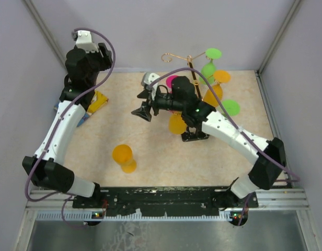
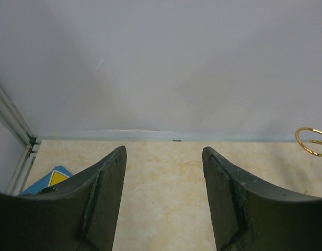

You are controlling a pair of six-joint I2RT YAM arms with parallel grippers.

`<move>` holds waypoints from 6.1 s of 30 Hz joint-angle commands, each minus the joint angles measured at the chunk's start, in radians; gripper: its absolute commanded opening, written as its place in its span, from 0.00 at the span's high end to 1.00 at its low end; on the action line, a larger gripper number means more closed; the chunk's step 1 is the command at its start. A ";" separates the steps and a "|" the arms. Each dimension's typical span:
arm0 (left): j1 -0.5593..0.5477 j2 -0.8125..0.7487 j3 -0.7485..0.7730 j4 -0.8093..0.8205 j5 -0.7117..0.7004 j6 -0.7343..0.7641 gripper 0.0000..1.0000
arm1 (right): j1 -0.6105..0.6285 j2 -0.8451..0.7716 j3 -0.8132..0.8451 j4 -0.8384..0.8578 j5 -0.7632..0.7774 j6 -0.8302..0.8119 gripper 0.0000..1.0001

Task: Place the wine glass upside down on the wine glass rack
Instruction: Pick up the wine glass at the center of the board.

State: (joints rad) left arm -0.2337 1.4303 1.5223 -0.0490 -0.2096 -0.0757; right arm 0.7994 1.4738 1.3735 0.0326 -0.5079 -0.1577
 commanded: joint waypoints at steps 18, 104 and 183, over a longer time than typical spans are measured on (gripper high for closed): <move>-0.001 0.029 0.062 -0.178 0.012 0.148 0.31 | 0.149 0.267 0.315 -0.409 -0.057 -0.169 0.59; -0.001 -0.051 -0.052 -0.125 0.020 0.081 0.29 | 0.294 0.289 0.258 -0.550 0.127 -0.303 0.73; 0.037 -0.211 -0.127 0.084 0.276 -0.786 0.32 | 0.000 0.108 0.098 0.673 0.708 -0.341 1.00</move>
State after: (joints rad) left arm -0.2005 1.2720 1.4082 -0.0547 0.0547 -0.7193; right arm 0.8082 1.5764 1.4540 0.5053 0.1871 -0.4133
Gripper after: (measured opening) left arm 0.680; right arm 0.008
